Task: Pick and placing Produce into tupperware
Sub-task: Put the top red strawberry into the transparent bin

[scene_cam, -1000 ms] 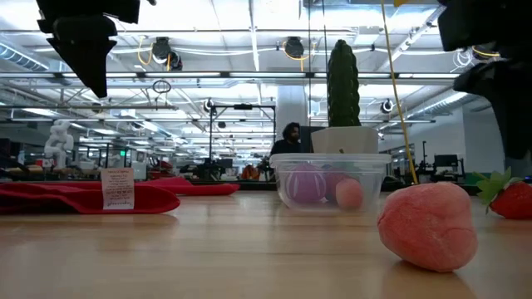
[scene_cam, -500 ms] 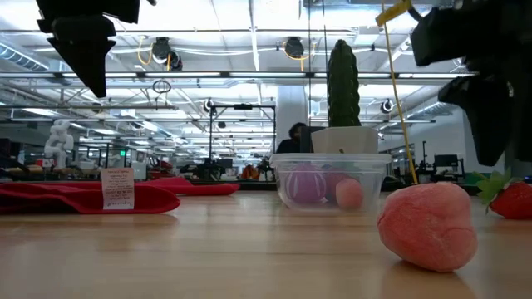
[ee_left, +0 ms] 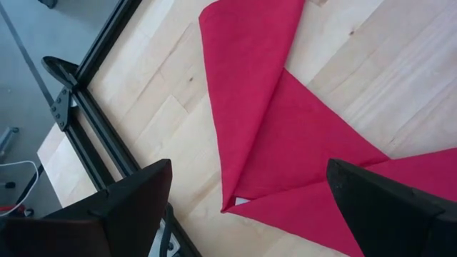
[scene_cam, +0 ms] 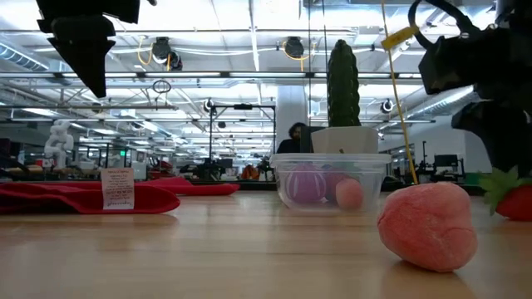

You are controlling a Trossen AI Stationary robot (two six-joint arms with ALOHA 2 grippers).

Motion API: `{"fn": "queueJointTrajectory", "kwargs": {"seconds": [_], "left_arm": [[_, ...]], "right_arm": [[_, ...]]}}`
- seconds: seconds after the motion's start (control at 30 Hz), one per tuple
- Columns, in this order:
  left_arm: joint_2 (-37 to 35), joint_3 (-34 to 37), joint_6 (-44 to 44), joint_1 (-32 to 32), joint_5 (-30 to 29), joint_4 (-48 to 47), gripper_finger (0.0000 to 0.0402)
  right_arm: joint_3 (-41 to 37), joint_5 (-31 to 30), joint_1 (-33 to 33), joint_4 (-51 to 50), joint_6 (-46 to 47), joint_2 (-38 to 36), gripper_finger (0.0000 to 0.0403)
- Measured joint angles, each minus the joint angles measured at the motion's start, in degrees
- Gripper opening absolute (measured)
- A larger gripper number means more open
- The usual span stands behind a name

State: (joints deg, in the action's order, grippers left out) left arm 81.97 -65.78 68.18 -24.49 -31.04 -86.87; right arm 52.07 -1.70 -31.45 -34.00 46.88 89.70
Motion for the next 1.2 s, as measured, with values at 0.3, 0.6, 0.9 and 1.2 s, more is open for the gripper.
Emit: {"fn": "queueJointTrajectory", "kwargs": {"seconds": [0.3, 0.6, 0.9, 1.2], "left_arm": [[-0.01, 0.0, 0.04, 0.0, -0.01, 0.04, 0.0379], [-0.01, 0.0, 0.11, 0.02, -0.05, 0.13, 0.0379], [0.0, 0.0, 0.31, 0.02, -0.03, 0.15, 0.0379], [0.0, 0.0, 0.47, 0.02, -0.03, 0.17, 0.0379]], "right_arm": [[-3.85, 1.83, 0.01, 4.53, 1.94, 0.01, 0.0206], [-4.67, 2.01, 0.27, 7.36, 3.29, 0.01, 0.0206], [-4.67, 2.01, 0.36, 7.24, 3.53, 0.01, 0.0206], [-4.67, 2.01, 0.36, 7.24, 6.34, 0.01, 0.0206]]}}
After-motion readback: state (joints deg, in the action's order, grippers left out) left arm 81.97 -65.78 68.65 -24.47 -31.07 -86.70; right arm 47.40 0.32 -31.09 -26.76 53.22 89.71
